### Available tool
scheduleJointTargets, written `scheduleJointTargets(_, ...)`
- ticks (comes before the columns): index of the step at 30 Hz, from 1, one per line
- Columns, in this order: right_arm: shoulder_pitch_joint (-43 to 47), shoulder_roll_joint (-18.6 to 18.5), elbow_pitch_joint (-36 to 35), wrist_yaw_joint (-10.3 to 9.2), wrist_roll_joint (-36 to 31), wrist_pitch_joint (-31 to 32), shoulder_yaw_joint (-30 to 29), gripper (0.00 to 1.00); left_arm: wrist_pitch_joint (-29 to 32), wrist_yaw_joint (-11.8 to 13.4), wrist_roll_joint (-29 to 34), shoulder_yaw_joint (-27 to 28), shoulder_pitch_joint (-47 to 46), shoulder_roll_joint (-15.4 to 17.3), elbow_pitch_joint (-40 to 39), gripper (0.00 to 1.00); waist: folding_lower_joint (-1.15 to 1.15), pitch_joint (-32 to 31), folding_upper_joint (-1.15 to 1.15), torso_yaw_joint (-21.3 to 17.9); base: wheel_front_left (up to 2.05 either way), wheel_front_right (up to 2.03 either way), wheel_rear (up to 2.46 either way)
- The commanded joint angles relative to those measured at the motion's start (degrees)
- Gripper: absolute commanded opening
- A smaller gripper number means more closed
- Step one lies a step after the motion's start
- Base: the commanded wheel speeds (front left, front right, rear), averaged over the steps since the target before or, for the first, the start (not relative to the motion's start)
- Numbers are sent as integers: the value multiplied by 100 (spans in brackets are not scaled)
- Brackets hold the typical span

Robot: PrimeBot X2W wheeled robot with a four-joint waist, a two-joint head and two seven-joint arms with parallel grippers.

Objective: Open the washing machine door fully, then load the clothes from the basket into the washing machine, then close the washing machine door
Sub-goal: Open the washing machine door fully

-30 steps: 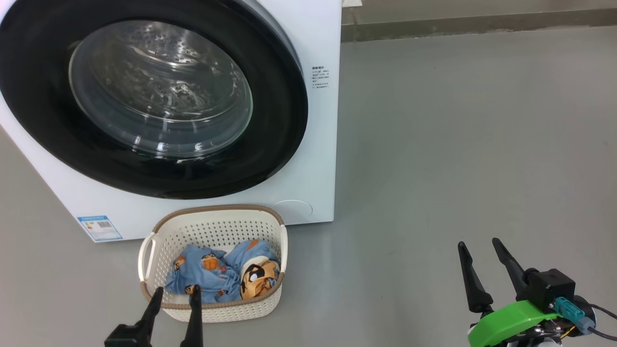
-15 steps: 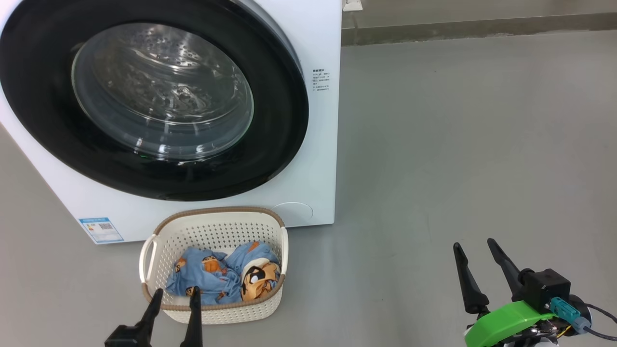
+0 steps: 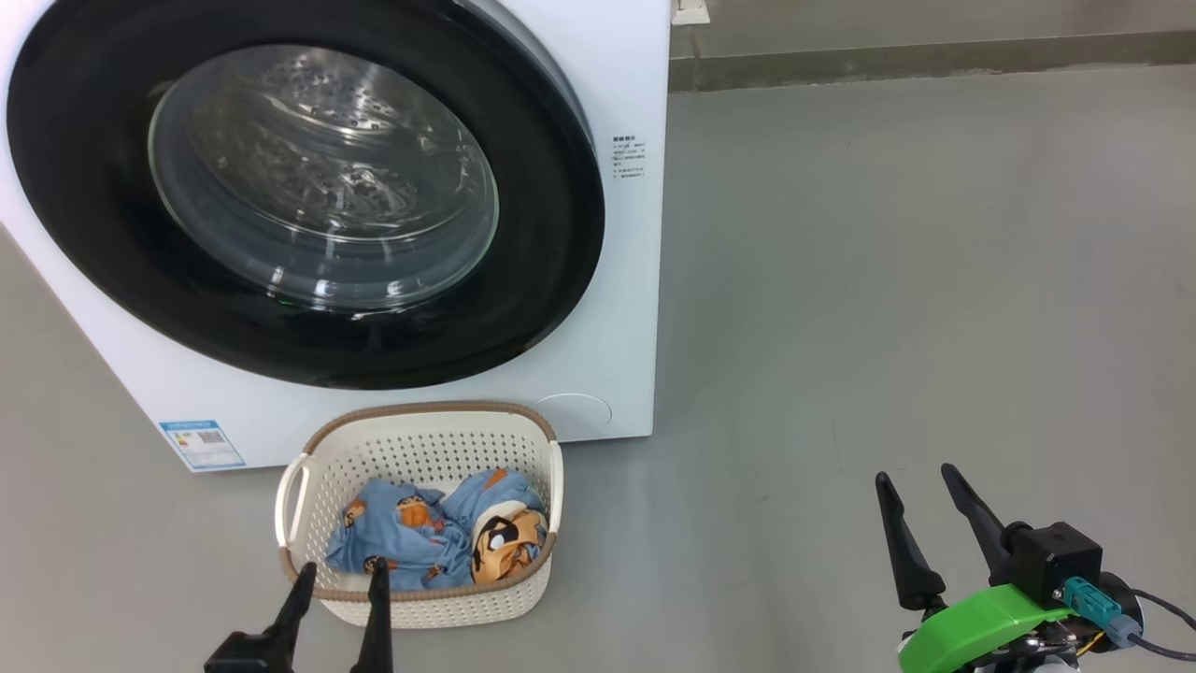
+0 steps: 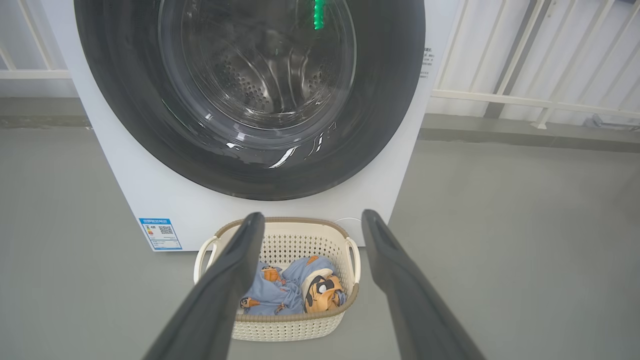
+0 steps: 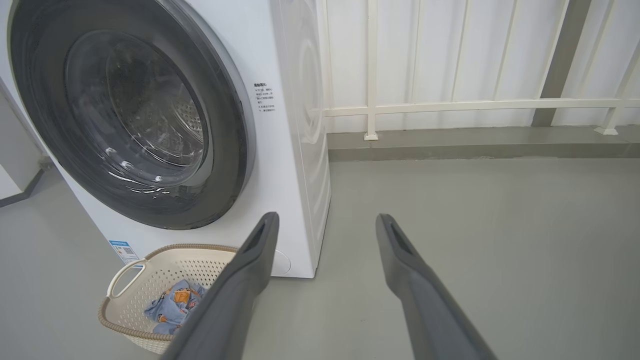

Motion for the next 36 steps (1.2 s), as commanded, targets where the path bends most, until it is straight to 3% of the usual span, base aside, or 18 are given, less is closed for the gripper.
scheduleJointTargets(1,-197,-21,-126,-6,0,-69,150,100,-61,17,38,178,-197,56,-99,100,0,1,0,6,0,0,0)
scheduleJointTargets(16,-189,-21,-133,-6,-7,-69,213,100,-61,44,-11,221,-204,56,-116,100,0,27,0,38,0,0,0)
scheduleJointTargets(17,-187,-21,-125,-6,-1,-69,230,91,-61,47,-16,219,-205,56,-116,100,0,29,0,42,0,0,0)
scheduleJointTargets(18,-188,-21,-121,-6,4,-69,243,46,-61,62,-26,223,-206,56,-119,100,0,33,0,47,0,0,0)
scheduleJointTargets(19,-189,-21,-121,-6,13,-69,258,9,-61,75,-36,223,-207,56,-127,100,0,39,0,52,0,0,0)
scheduleJointTargets(20,-191,-21,-132,-6,13,-69,272,0,-61,72,-16,210,-213,56,-140,100,0,45,0,59,0,0,0)
scheduleJointTargets(25,-196,-21,-260,-6,55,-69,257,0,-61,85,-33,150,-250,56,-164,100,0,108,0,147,0,0,0)
scheduleJointTargets(29,-234,-21,-169,-6,811,-69,206,0,-61,111,-99,97,-279,56,-205,100,0,186,0,291,0,0,0)
scheduleJointTargets(32,-341,-21,46,-6,1793,-69,220,0,-61,107,-122,71,-312,56,-199,100,0,301,0,426,0,0,0)
scheduleJointTargets(36,-666,-21,294,-6,3707,-69,297,0,-61,130,-175,-7,-406,56,-248,100,0,578,0,628,0,0,0)
